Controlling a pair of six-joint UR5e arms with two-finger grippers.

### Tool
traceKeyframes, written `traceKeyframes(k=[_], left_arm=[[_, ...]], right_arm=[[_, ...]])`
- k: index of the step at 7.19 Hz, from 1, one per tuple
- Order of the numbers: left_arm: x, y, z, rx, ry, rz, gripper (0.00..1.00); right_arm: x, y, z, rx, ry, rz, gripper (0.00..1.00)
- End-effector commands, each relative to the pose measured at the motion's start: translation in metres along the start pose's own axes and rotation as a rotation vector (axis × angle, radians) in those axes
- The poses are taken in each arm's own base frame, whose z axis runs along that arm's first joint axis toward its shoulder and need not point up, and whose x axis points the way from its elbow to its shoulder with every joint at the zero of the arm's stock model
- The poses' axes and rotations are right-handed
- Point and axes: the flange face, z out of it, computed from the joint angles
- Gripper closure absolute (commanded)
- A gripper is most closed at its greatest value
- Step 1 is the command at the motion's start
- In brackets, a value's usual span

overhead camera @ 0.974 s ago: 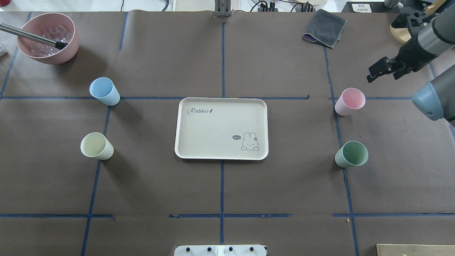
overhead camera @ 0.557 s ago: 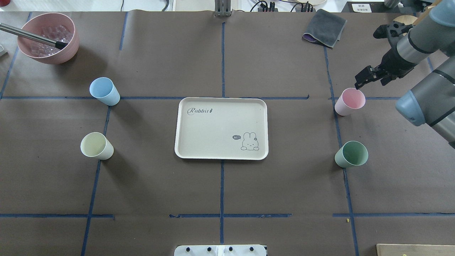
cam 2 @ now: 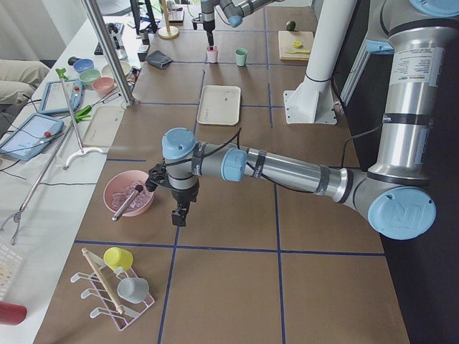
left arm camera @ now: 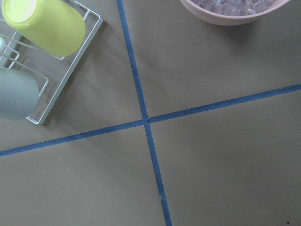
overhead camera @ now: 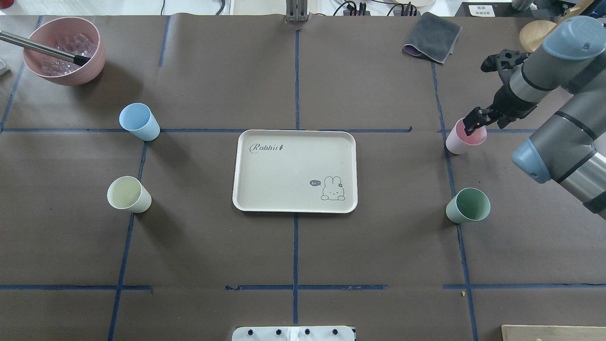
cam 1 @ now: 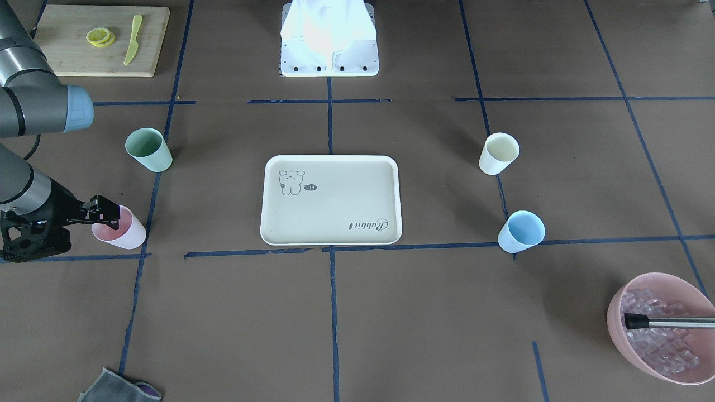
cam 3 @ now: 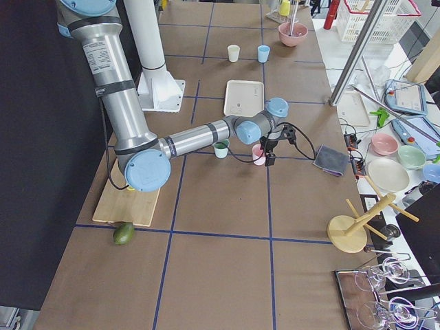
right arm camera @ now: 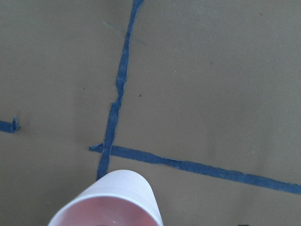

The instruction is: Place all cups on tray

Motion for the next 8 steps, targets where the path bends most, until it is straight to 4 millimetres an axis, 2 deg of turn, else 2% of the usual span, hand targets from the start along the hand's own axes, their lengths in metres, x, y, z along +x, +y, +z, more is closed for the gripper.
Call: traceKeyframes(k=[1, 2, 3, 4, 6, 7, 8], left_arm=[[-0.001, 0.0, 0.002, -0.002, 0.0, 0.002, 0.0], [0.0, -0.001, 0.002, -0.002, -0.001, 0.004, 0.0], [0.003, -0.002, 0.006, -0.003, 0.001, 0.017, 0.0], [0.004, -0.003, 0.007, 0.004, 0.001, 0.02, 0.0], [0.007, -0.004, 0.01, 0.0, 0.002, 0.026, 0.0], [0.007, -0.004, 0.011, -0.002, 0.003, 0.026, 0.0], [0.007, -0.004, 0.011, -0.002, 0.003, 0.026, 0.0]], right_arm=[[-0.012, -0.001, 0.006, -0.005, 0.001, -0.014, 0.83], [-0.013, -0.002, 0.006, -0.005, 0.0, -0.016, 0.94], [-0.016, -0.003, 0.001, 0.001, -0.006, -0.017, 0.97], [-0.028, -0.011, -0.007, 0.014, -0.018, -0.008, 0.99], [-0.063, -0.031, -0.029, 0.049, -0.048, 0.081, 1.0], [-0.104, -0.036, -0.028, 0.045, -0.075, 0.118, 1.0], [-0.154, -0.038, -0.031, 0.042, -0.11, 0.22, 1.0]])
